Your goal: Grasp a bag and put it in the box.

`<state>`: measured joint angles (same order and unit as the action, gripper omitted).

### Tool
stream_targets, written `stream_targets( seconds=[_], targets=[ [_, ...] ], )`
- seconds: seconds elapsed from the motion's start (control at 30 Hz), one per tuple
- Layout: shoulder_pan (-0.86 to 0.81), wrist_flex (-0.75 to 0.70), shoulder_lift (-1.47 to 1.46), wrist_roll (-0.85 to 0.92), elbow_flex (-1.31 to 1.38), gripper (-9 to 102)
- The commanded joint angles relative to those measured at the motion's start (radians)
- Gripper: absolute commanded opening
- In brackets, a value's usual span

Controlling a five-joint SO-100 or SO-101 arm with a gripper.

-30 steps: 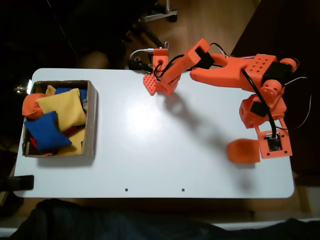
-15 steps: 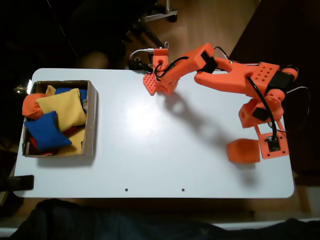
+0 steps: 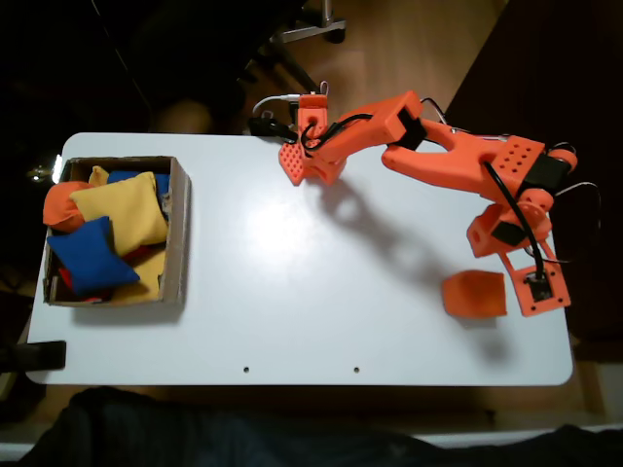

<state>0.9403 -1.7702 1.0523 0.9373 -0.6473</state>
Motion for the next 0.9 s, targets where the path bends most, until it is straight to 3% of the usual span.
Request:
stream_targets(
  seconds=[0.0, 0.67, 0.87],
  targets=[
    [0.002, 0.029, 0.006, 0.012, 0.052, 0],
    [-0.014, 0.141, 0.005, 0.077, -0.032, 1],
    [-0.021, 0.132, 0.015, 0.084, -0.067, 13]
  ],
)
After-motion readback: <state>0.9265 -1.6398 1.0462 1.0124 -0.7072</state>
